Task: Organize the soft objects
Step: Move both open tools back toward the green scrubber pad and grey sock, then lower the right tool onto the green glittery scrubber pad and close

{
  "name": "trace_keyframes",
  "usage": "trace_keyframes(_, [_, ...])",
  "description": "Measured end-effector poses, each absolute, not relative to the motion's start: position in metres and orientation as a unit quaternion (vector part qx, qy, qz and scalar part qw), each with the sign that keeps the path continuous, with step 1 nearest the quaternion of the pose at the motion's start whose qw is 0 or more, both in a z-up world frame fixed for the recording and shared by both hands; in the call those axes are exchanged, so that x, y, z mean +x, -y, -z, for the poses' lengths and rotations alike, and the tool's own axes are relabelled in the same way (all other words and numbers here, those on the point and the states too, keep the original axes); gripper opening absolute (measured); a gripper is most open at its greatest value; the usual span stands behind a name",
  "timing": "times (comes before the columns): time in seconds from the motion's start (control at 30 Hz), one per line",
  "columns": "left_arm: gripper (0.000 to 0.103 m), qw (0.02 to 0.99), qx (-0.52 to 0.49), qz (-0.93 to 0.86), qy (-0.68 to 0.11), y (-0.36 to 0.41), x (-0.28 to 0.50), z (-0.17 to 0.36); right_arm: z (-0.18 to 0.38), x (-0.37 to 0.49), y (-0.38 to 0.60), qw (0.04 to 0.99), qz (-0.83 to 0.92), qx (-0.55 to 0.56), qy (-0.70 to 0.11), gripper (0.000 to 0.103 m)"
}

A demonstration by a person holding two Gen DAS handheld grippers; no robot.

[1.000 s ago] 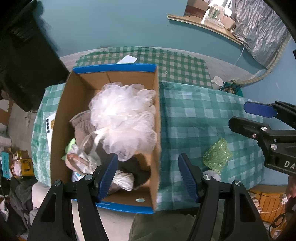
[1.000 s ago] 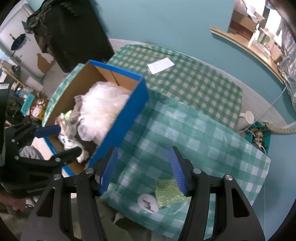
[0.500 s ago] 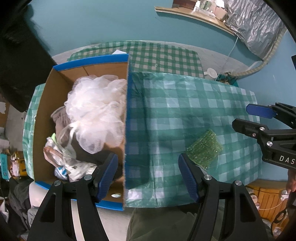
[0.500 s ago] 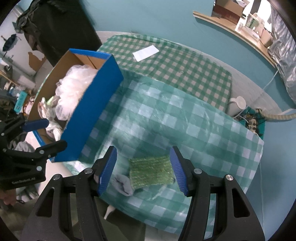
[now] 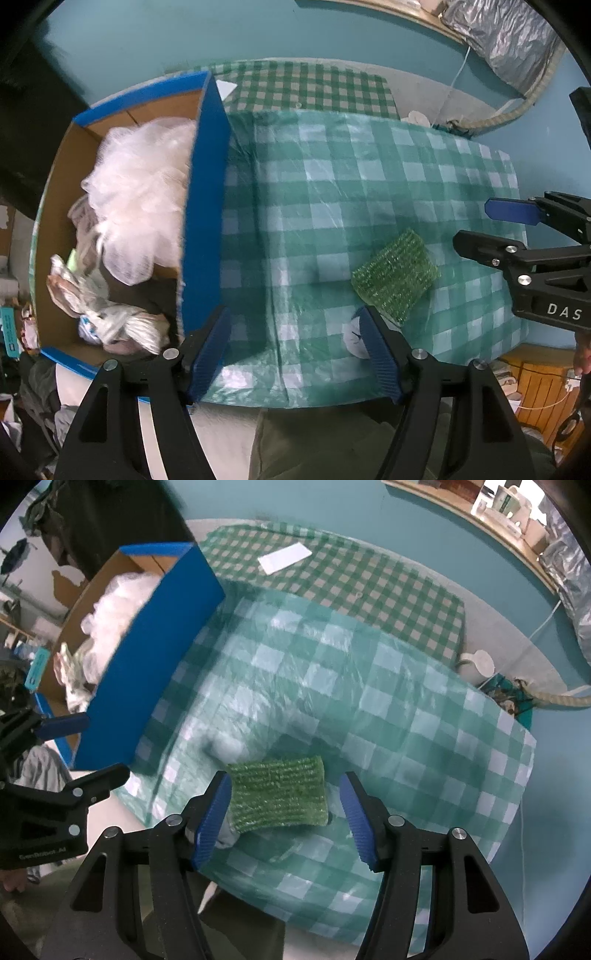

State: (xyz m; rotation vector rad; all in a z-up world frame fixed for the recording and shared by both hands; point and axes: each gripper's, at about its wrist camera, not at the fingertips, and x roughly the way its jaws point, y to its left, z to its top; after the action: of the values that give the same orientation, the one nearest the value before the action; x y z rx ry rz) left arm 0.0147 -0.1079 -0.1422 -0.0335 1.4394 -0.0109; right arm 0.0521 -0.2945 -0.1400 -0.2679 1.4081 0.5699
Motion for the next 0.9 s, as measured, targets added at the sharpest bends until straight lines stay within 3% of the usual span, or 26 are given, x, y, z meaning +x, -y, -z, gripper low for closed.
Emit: trace_keyframes(0.9, [0.077, 0.720, -0.015, 0.016, -0.693, 0.122, 0.010, 0.211, 0.245, 0.034, 0.278, 0.668, -0.268, -0.138, -0.680, 0.061])
